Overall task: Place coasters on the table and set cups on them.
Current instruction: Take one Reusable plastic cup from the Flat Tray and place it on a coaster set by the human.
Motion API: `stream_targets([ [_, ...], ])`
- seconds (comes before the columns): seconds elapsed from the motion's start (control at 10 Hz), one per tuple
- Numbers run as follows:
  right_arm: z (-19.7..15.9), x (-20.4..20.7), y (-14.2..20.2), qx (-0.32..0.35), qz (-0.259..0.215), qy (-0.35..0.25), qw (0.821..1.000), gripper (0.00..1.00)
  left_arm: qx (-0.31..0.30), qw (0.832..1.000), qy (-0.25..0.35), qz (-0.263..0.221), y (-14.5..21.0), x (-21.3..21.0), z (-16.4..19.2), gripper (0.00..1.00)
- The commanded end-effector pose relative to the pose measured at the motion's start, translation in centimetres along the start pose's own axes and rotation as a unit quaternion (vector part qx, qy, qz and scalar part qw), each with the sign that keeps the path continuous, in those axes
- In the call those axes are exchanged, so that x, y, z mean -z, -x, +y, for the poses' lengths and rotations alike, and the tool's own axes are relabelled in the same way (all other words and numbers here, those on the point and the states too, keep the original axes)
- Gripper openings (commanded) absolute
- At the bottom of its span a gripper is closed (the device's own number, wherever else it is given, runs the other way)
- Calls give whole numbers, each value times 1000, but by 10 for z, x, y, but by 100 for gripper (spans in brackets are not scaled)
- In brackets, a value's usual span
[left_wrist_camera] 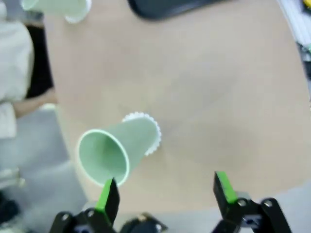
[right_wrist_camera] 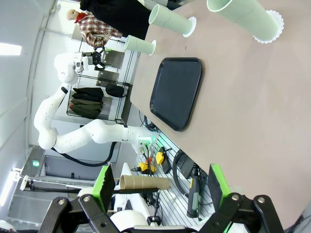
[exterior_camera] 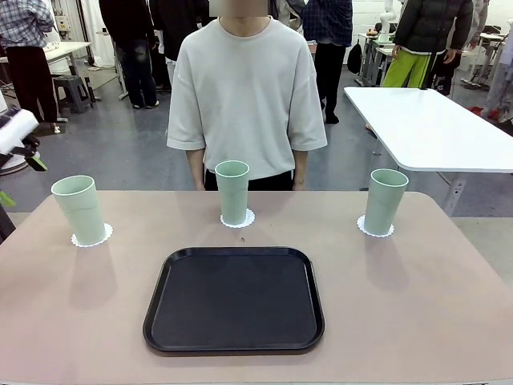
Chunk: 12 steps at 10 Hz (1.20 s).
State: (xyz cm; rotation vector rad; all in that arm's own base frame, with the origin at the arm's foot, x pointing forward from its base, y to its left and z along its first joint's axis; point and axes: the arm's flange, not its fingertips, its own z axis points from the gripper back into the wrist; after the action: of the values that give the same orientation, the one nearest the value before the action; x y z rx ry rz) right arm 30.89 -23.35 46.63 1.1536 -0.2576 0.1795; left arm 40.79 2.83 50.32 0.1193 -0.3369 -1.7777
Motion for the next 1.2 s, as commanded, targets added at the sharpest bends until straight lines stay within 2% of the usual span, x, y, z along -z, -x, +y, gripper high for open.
stream_targets([
  [0.0,0,-1,1,0,-1,-5,1000,100,-63,997,40,31,-14,7,-1,100],
  [0.2,0,-1,1,0,-1,-5,1000,100,-113,991,65,-2,-13,2,8,100],
  [0.3,0,-1,1,0,-1,-5,1000,100,-57,998,27,32,-15,12,-1,100],
  [1.1,0,-1,1,0,-1,-5,1000,100,-57,998,27,32,-15,12,-1,100],
])
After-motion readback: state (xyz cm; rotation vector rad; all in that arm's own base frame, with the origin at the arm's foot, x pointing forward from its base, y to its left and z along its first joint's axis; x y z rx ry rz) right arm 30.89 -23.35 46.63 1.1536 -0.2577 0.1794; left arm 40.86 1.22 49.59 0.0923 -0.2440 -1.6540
